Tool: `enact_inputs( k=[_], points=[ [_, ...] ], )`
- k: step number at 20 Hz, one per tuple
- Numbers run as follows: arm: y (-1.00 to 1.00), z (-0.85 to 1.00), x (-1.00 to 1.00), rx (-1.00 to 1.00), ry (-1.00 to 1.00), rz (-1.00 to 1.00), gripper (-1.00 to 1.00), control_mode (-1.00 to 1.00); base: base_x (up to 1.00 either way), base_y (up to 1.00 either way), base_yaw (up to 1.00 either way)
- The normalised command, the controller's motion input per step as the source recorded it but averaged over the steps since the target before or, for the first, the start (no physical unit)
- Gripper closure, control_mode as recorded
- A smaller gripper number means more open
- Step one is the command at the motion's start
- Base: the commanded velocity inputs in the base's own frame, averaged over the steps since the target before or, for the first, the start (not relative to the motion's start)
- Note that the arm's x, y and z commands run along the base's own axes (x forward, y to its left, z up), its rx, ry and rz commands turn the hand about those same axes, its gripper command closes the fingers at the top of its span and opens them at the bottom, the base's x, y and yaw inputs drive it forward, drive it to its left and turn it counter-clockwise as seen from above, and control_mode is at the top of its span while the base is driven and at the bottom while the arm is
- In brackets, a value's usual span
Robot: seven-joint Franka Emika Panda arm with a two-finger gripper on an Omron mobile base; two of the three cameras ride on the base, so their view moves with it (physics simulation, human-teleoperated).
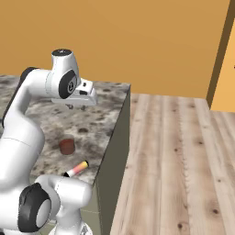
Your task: Place the microwavable item in the microwave. Then, close the microwave door and press the start button.
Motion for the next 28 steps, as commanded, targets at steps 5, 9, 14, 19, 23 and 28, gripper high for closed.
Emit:
enact_inputs(
  k=[5, 9, 14, 19, 23, 28],
  points=[
    [0.36, -0.18, -0.13, -0.09, 0.00, -0.01, -1.00, -1.00, 0.00, 0.00, 0.00],
    [0.91, -0.88, -0.11, -0.15, 0.00, 0.00, -1.00, -1.00, 0.00, 0.00, 0.00],
    [0.26, -0.63, -0.09, 0.00, 0.09, 0.01, -1.00, -1.00, 0.00, 0.00, 0.00],
    [0.27, -0.34, 0.00, 0.01, 0.10, -0.05, -1.00, -1.00, 0.00, 0.00, 0.00],
    [0.06, -0.15, 0.02, 0.01, 0.07, -0.04, -1.00, -1.00, 0.00, 0.00, 0.00],
    [-0.09, -0.13, 0.00, 0.12, 0.02, -0.07, -1.00, -1.00, 0.00, 0.00, 0.00]
  ],
)
